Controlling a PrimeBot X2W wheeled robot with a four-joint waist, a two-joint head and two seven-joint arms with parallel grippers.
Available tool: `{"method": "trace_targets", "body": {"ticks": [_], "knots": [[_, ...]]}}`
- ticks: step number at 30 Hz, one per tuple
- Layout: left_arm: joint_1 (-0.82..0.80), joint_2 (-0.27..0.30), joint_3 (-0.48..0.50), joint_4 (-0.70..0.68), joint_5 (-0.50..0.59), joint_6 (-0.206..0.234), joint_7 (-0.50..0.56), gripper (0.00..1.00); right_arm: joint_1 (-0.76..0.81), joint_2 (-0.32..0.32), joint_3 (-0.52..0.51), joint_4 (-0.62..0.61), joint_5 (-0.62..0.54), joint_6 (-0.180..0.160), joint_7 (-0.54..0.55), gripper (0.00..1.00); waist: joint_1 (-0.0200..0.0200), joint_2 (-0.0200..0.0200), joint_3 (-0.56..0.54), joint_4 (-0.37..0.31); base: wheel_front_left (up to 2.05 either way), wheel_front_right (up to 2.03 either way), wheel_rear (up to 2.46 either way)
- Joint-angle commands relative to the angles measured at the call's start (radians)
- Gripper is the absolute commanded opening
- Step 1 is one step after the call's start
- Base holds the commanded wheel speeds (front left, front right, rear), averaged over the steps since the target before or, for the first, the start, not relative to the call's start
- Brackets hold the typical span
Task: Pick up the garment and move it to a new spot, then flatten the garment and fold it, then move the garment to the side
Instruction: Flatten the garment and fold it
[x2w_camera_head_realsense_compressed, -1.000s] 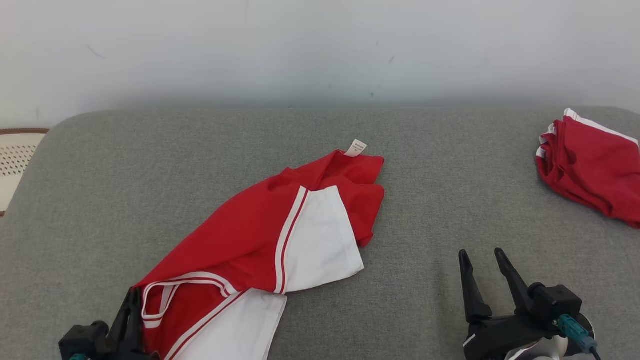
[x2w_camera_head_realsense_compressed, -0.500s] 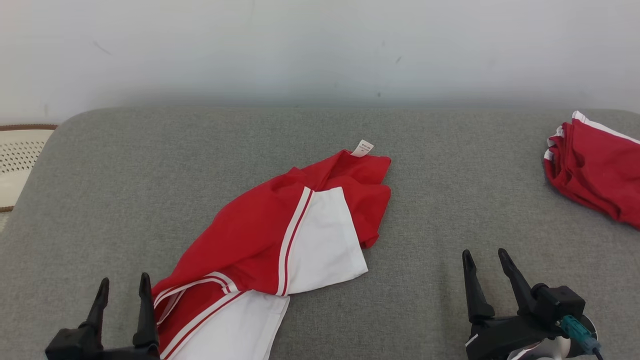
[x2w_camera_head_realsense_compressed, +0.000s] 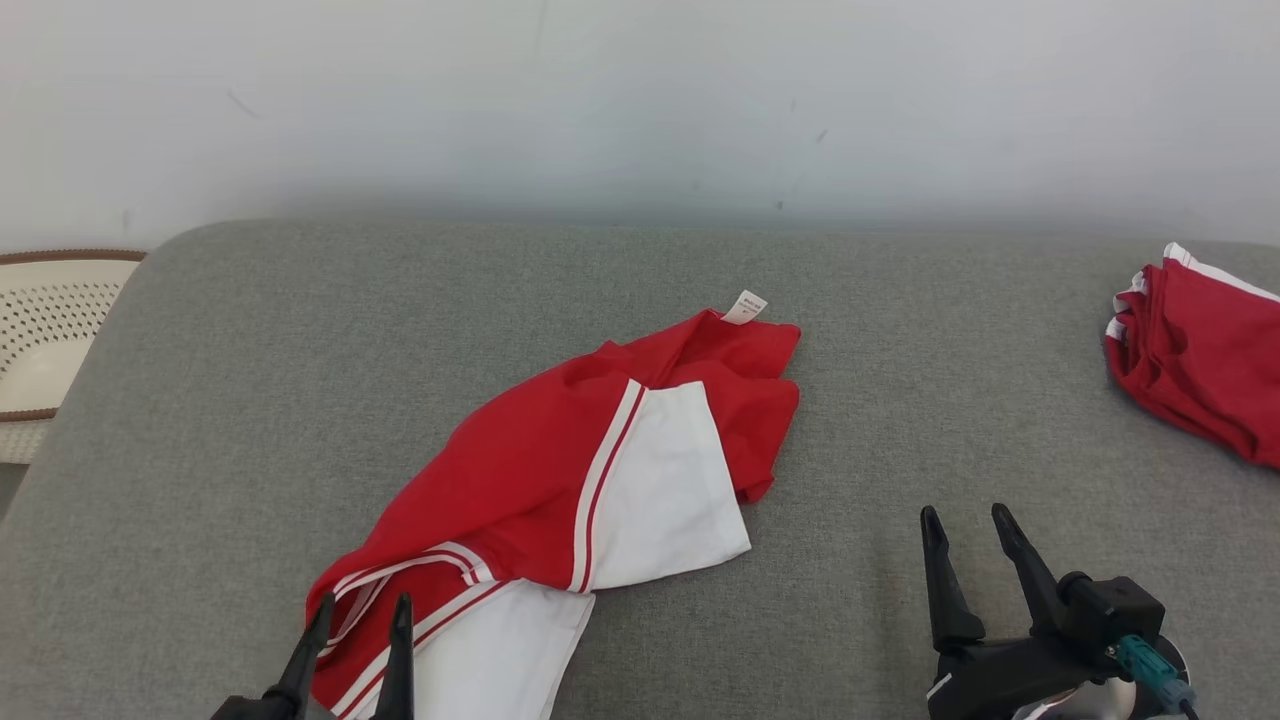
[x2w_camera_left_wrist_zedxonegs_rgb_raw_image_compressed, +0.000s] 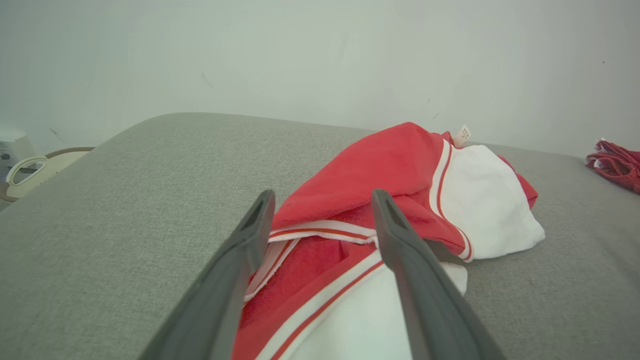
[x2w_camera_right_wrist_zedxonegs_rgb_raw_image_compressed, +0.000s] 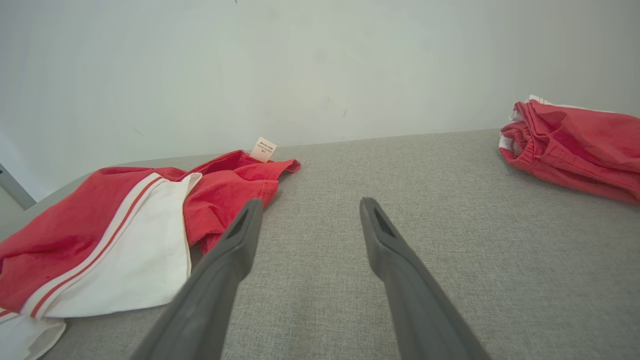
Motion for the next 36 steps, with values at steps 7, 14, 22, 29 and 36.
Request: {"method": "trace_targets", "body": {"ticks": [7,14,22,29,36], "knots": [[-0.030,-0.004,-0.031,0.073,0.019,-0.028,-0.003,1.00,0.000,-0.005,0.008,-0.004,0.001,0.000,-0.002,1.00,0.0000,0.0000,0.014,-0.029,0.00,0.00,0.00],[-0.086,0.002,-0.044,0.164,0.051,-0.050,-0.003,1.00,-0.016,-0.009,0.012,-0.004,0.004,0.000,-0.002,1.00,0.0000,0.0000,0.035,-0.079,0.00,0.00,0.00],[-0.137,0.013,-0.036,0.243,0.069,-0.061,-0.003,1.00,-0.025,-0.013,0.012,-0.007,0.007,0.000,-0.002,1.00,0.0000,0.0000,0.058,-0.128,0.00,0.00,0.00],[-0.168,0.020,-0.042,0.295,0.090,-0.065,-0.003,1.00,-0.033,-0.016,0.013,-0.008,0.008,0.000,-0.002,1.00,0.0000,0.0000,0.067,-0.145,0.00,0.00,0.00],[-0.211,0.030,-0.057,0.349,0.108,-0.075,-0.003,0.58,-0.036,-0.019,0.016,-0.010,0.004,0.000,-0.002,1.00,0.0000,0.0000,0.071,-0.150,0.00,0.00,0.00]]}}
